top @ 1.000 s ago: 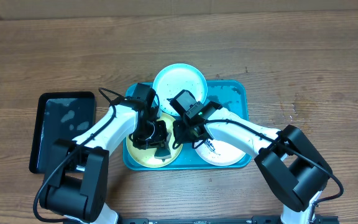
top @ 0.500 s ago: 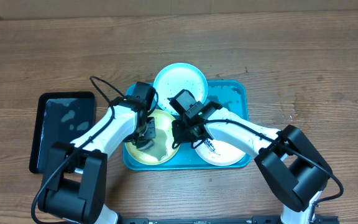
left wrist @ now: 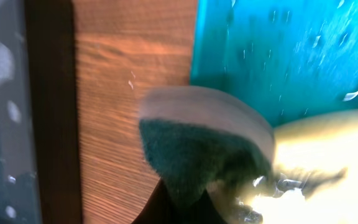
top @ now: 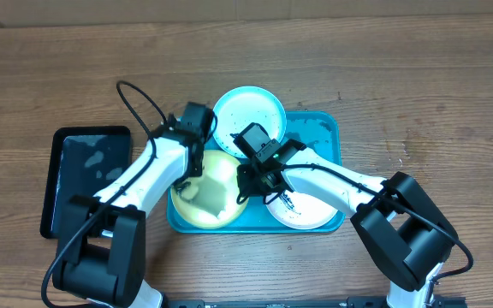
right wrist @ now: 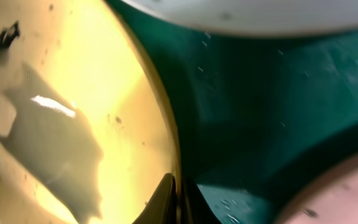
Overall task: Clean dirty plates on tray and stack at the side
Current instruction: 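Scrub the yellow plate with the sponge using the left gripper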
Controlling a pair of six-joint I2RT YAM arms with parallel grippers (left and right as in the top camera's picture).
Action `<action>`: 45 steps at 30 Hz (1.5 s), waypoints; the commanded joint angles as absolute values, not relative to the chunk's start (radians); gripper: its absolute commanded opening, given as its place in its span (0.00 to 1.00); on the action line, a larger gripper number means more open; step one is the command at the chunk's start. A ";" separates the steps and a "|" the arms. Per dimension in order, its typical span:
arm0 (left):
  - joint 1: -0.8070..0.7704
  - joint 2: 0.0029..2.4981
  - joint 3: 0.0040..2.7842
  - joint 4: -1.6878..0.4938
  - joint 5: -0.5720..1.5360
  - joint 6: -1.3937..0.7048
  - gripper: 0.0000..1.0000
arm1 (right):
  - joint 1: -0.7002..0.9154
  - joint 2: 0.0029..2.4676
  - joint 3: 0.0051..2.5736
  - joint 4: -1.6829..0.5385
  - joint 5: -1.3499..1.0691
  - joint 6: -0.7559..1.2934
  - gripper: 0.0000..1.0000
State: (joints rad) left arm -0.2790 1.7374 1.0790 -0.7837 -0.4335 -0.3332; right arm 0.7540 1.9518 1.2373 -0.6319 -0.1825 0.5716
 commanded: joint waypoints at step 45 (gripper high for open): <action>-0.204 1.744 1.096 -0.771 -0.530 -0.408 0.04 | 0.751 1.955 1.230 -0.644 -0.166 0.551 0.04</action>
